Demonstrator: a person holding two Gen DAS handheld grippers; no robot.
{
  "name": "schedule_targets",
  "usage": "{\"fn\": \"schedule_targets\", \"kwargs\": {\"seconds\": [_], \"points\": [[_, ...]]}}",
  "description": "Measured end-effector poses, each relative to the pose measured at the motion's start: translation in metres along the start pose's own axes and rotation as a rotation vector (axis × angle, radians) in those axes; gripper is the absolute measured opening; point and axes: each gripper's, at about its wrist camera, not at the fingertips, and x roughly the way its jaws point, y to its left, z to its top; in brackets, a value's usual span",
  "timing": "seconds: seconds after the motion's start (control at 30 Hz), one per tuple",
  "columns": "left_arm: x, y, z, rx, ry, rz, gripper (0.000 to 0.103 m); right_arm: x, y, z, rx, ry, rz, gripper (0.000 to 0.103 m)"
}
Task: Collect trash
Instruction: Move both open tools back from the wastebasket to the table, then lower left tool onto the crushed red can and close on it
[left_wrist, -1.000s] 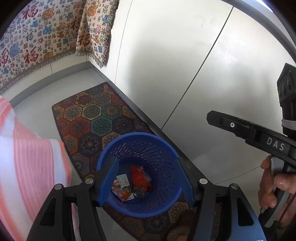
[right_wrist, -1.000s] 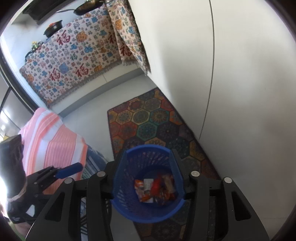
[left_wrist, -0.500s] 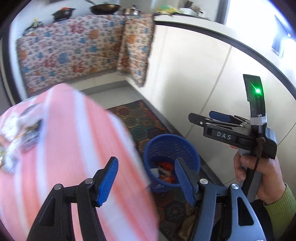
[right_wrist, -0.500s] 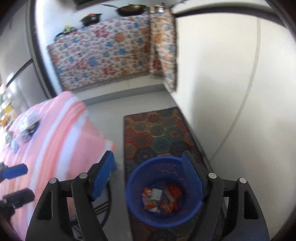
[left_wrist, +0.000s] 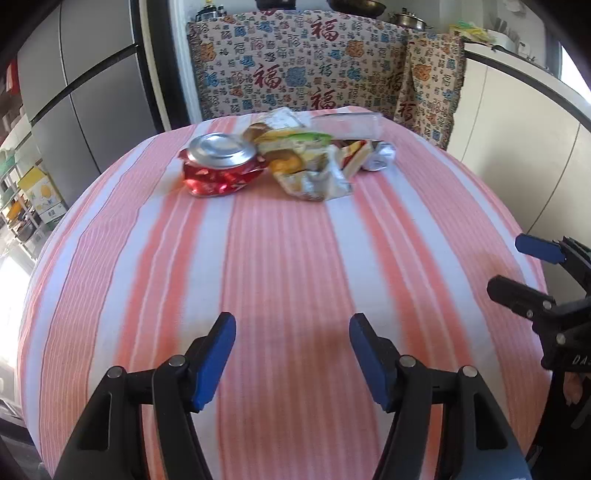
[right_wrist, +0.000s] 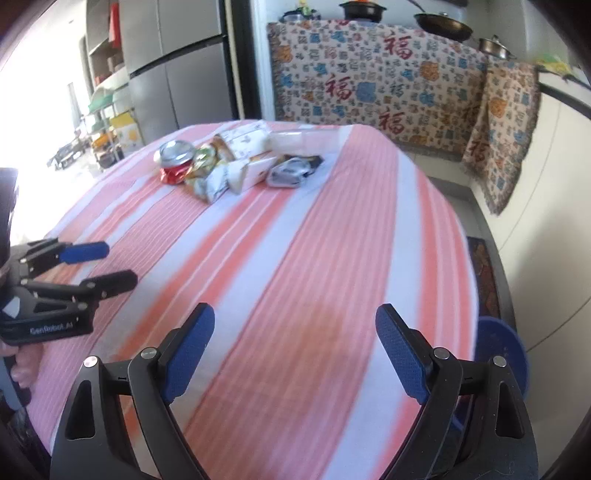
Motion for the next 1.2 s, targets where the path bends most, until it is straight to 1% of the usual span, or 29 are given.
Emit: {"fn": "schedule_targets", "kwargs": {"seconds": [0.1,0.13,0.17,0.23,0.27,0.37,0.47,0.63,0.73,0.93,1.07,1.2], "points": [[0.005,0.026,-0.003,-0.019,0.005,-0.003,0.067,0.021,0.024,0.008,0.002,0.039,0.025,0.090],[0.005,0.030,-0.004,-0.023,-0.001,-0.006,0.071,0.027,0.031,0.009,0.002,0.050,0.027,0.090],[0.008,0.034,-0.001,-0.023,-0.003,0.000,0.076,0.034,0.037,0.011,-0.002,0.066,0.023,0.090],[0.014,0.040,0.000,-0.019,-0.002,0.014,0.086,0.044,0.046,0.015,-0.023,0.087,-0.019,0.092],[0.015,0.043,-0.001,-0.024,0.000,0.014,0.091,0.046,0.049,0.016,-0.023,0.089,-0.031,0.095],[0.022,0.050,0.004,-0.039,0.012,0.015,0.098,0.054,0.045,0.018,0.015,0.103,-0.046,0.101],[0.022,0.053,0.005,-0.043,0.020,0.017,0.103,0.050,0.043,0.016,0.017,0.103,-0.051,0.102],[0.022,0.055,0.007,-0.036,0.022,0.009,0.103,0.050,0.043,0.016,0.017,0.105,-0.050,0.102],[0.027,0.057,0.014,-0.016,0.026,-0.001,0.103,0.050,0.043,0.016,0.017,0.105,-0.050,0.102],[0.051,0.060,0.048,0.004,0.023,-0.026,0.103,0.050,0.043,0.016,0.017,0.105,-0.050,0.102],[0.069,0.062,0.070,0.000,0.022,-0.022,0.103,0.050,0.043,0.016,0.017,0.106,-0.050,0.102],[0.083,0.068,0.090,-0.028,0.019,-0.012,0.103,0.050,0.043,0.016,0.017,0.106,-0.050,0.102]]}}
